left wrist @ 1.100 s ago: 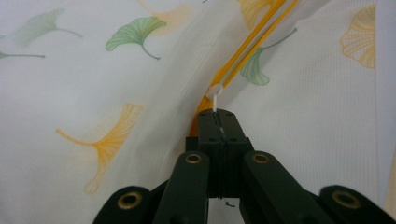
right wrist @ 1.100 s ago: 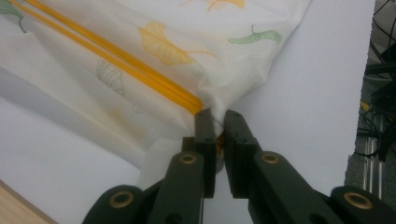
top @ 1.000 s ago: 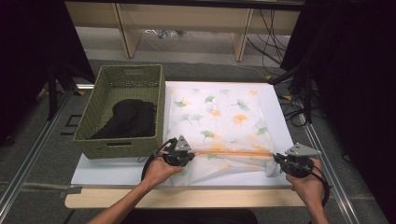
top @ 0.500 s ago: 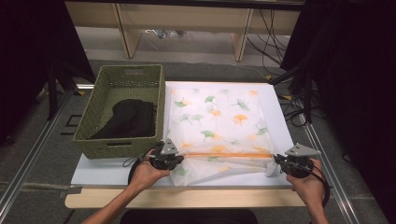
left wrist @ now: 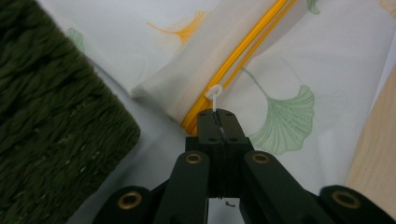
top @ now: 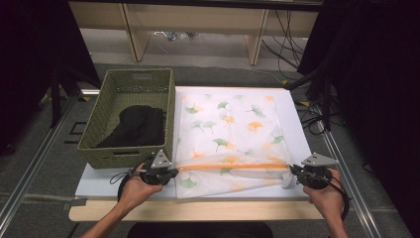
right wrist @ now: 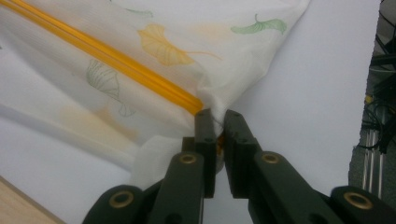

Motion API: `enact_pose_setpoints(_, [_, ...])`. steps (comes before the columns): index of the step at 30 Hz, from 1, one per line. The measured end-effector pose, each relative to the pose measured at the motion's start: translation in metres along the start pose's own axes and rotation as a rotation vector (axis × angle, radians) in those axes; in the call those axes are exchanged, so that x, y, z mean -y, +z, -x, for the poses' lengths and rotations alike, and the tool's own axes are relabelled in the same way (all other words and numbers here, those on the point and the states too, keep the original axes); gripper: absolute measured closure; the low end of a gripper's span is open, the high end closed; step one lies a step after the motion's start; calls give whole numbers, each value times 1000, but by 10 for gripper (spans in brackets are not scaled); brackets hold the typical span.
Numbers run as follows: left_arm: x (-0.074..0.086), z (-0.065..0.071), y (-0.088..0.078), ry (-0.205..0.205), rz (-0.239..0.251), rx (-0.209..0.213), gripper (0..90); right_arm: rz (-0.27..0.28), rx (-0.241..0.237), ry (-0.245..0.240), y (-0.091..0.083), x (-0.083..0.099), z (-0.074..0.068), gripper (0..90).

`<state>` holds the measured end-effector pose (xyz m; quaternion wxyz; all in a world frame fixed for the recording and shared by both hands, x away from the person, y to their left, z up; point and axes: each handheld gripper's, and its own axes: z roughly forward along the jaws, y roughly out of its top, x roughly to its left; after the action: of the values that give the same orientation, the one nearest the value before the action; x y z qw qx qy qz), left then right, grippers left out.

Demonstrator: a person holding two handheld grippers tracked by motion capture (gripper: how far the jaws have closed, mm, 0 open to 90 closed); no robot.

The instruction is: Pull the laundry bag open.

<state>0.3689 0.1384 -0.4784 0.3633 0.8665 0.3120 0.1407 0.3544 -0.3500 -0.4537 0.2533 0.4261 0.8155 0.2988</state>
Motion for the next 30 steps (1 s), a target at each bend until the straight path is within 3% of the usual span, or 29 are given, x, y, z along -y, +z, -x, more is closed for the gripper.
enact_pose_setpoints(1, [4,-2,-1,-1,-13,-11,899,-4,18,-8,-1,1,0,861])
enact_pose_setpoints(2, [5,-2,-1,-7,-4,-4,899,-5,6,10,0,1,-1,861])
enact_pose_setpoints(3, [5,-2,-2,-19,-10,-5,899,-6,3,-8,0,1,1,861])
enact_pose_setpoints(6, [4,-2,-1,-3,-11,-9,899,-28,-9,40,0,1,-3,860])
enact_pose_setpoints(10, [4,-2,-1,-8,-5,-6,898,-19,-15,4,3,3,1,856])
enact_pose_setpoints(12, [4,-1,-1,-24,0,-10,897,-17,-20,5,5,4,1,852])
enact_pose_setpoints(14, [4,-1,-1,-12,-4,-14,896,-54,-38,43,5,6,0,846])
enact_pose_setpoints(17, [3,-2,0,22,-14,-27,896,-70,-50,19,8,8,1,838])
enact_pose_setpoints(18, [5,0,2,-3,-19,-24,895,-76,-56,26,7,8,1,833])
enact_pose_setpoints(21, [5,-1,3,-3,-24,-20,890,-91,-62,38,9,9,2,794])
enact_pose_setpoints(23, [2,-2,0,-11,-15,-35,861,-94,-47,46,7,9,2,710])
enact_pose_setpoints(25, [2,-2,-2,-14,-13,-38,810,-26,-3,3,5,5,2,621])
enact_pose_setpoints(26, [1,-1,-3,-6,-20,-48,784,-10,8,-5,3,3,1,612])
enact_pose_setpoints(27, [0,1,-4,-6,-10,-43,749,32,25,-42,1,-1,-1,589])
enact_pose_setpoints(30, [-3,8,-6,-17,10,-34,643,104,18,-52,0,-10,-8,567])
